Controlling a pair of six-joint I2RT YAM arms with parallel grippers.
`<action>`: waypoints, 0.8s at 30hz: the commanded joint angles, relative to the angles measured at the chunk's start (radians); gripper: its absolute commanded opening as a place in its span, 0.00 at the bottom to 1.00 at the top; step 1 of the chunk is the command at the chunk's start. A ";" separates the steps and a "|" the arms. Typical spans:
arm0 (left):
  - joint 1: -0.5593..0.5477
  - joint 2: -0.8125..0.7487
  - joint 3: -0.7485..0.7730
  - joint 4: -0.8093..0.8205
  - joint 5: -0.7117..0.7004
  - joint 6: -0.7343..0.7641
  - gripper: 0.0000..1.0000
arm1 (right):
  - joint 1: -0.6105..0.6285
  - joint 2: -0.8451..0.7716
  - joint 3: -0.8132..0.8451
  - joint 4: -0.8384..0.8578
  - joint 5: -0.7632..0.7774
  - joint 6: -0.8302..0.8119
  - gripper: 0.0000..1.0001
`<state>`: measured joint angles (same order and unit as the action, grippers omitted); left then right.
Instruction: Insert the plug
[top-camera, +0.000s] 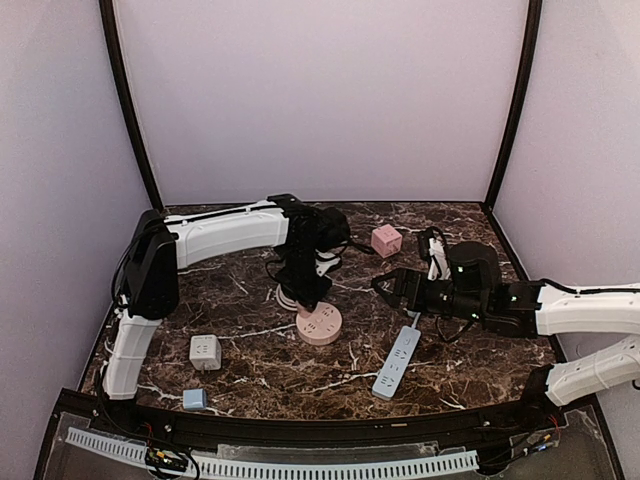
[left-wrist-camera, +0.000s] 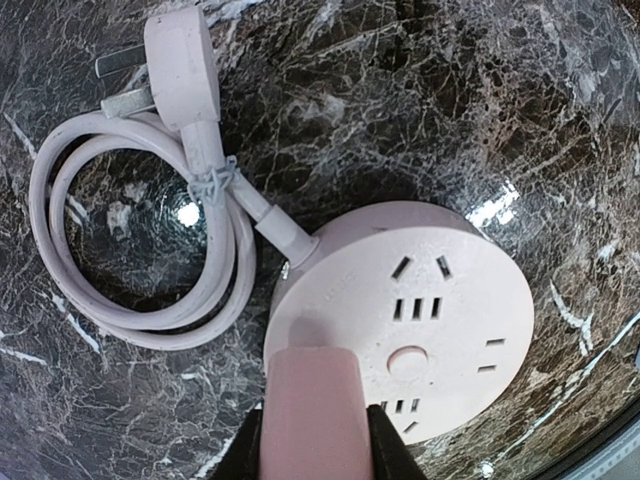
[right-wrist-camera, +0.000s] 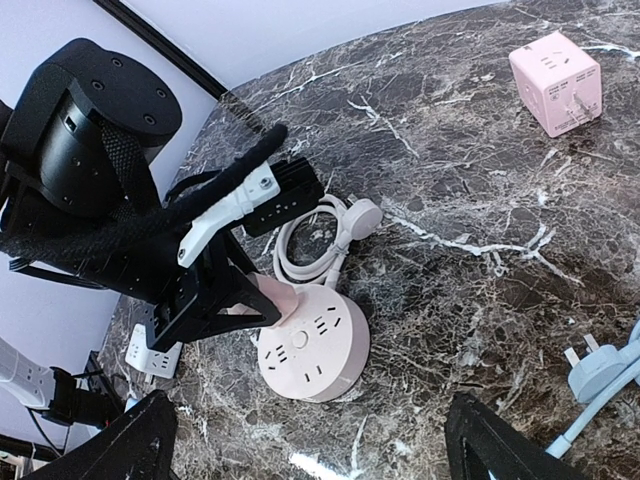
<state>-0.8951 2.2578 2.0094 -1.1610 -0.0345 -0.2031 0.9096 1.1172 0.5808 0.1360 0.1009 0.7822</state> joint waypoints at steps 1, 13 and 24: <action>0.006 0.069 -0.011 -0.073 0.021 0.032 0.04 | 0.008 0.007 0.004 0.033 -0.003 -0.012 0.92; 0.028 0.078 -0.069 -0.026 0.069 0.134 0.04 | 0.008 0.012 0.004 0.038 -0.007 -0.016 0.92; 0.050 0.083 -0.054 -0.009 0.049 0.045 0.01 | 0.008 0.010 0.003 0.040 -0.008 -0.018 0.92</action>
<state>-0.8562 2.2604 2.0045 -1.1500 0.0414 -0.0692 0.9096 1.1229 0.5808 0.1364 0.1001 0.7765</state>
